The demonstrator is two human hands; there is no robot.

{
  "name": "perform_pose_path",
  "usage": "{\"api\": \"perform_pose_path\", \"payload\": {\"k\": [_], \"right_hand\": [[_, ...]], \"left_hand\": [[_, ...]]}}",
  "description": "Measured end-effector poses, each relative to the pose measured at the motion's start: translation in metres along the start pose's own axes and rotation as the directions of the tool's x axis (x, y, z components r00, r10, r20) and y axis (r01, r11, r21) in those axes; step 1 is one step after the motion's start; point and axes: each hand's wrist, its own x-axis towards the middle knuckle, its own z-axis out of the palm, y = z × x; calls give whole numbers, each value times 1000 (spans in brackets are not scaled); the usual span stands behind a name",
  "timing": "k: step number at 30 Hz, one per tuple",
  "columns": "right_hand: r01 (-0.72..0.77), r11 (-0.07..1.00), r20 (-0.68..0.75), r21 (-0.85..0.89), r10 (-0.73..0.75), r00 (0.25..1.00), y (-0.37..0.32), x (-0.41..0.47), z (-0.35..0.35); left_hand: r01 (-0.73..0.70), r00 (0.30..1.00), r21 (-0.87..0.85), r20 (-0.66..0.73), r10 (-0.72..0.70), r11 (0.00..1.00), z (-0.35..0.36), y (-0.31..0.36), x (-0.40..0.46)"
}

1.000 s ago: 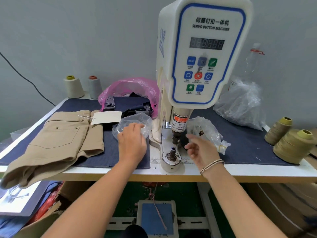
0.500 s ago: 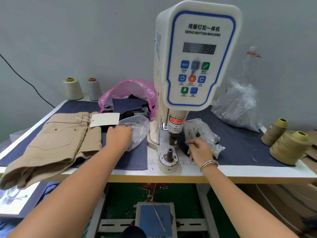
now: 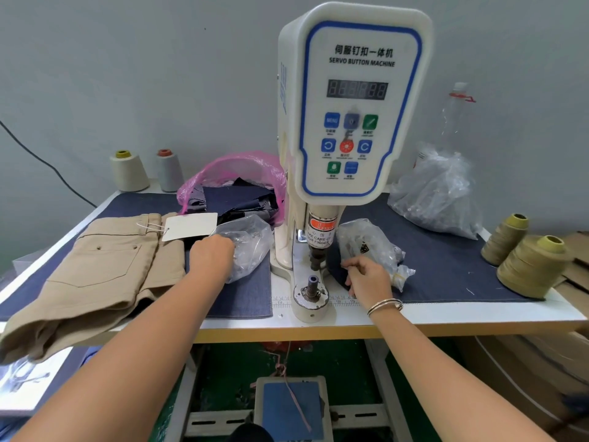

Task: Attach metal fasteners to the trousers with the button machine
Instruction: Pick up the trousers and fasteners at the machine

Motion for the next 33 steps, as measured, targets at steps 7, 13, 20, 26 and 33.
{"api": "perform_pose_path", "payload": {"k": [7, 13, 20, 26, 33], "right_hand": [[8, 1000, -6, 1, -8, 1000, 1, 1, 1], [12, 1000, -7, -3, -12, 1000, 2, 1, 2], [18, 1000, -2, -1, -18, 1000, 4, 2, 2], [23, 1000, -11, -10, -23, 1000, 7, 4, 3], [38, 999, -17, -34, -39, 999, 8, 4, 5]], "left_hand": [[-9, 1000, 79, -3, 9, 997, -1, -5, -2], [-20, 1000, 119, 13, 18, 993, -2, -7, -3], [-32, 999, 243, -27, 40, 969, -5, -7, -6], [-58, 994, 282, -75, 82, 958, -3, -11, -6], [-125, 991, 105, -34, 129, 987, -3, -28, -1]]}}
